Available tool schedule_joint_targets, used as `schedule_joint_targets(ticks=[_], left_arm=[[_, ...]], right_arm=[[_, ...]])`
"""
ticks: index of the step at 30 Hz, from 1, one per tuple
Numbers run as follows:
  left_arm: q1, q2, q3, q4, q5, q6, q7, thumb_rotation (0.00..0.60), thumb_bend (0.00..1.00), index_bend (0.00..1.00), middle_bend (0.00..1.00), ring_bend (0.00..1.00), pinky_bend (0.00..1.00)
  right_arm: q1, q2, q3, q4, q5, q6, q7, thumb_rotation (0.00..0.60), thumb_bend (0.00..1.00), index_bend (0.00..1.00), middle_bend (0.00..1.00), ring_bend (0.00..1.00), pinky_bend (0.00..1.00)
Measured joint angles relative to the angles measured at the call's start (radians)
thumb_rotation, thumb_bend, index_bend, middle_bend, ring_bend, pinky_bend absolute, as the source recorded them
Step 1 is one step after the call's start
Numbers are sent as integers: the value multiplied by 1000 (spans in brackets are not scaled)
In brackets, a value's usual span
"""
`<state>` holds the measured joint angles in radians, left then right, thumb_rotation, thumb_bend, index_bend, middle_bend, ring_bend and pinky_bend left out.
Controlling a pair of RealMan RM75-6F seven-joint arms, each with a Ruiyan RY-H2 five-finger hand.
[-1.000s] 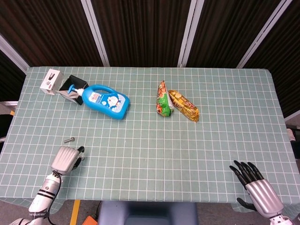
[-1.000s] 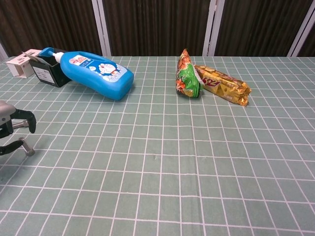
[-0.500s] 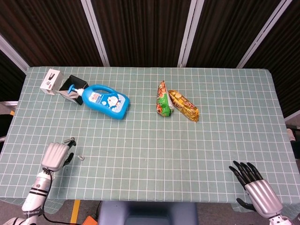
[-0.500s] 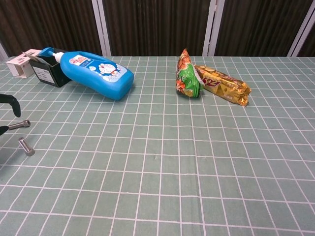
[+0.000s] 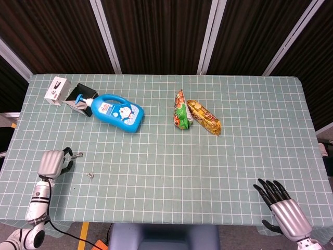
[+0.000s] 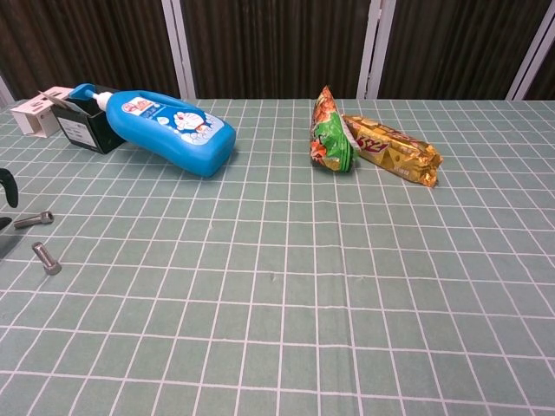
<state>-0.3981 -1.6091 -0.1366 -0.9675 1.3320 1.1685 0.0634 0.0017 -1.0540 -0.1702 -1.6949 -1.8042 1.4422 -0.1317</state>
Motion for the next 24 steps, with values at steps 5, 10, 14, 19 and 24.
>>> schedule_joint_targets(ticks=[5,10,14,19,24], left_arm=[[-12,-38,-5,57,-16,-26,-5,600,341,486,1000,1000,1000],[-20,-59,-11,84,-28,-37,3,600,344,456,1000,1000,1000],[-23,-68,-13,95,-31,-39,14,600,344,444,1000,1000,1000],[-28,-77,-16,105,-43,-55,21,600,344,443,1000,1000,1000],[-34,-90,-20,127,-51,-66,28,600,343,445,1000,1000,1000]], right_arm=[[1,-2,2,0,5,-4,-3,600,274,0,0,0,0],[4,-3,3,-2,10,-9,-5,600,274,0,0,0,0],[4,-2,3,-3,11,-8,-5,600,274,0,0,0,0],[4,-2,4,-3,13,-9,-5,600,274,0,0,0,0],[5,-2,4,-3,14,-10,-6,600,274,0,0,0,0]])
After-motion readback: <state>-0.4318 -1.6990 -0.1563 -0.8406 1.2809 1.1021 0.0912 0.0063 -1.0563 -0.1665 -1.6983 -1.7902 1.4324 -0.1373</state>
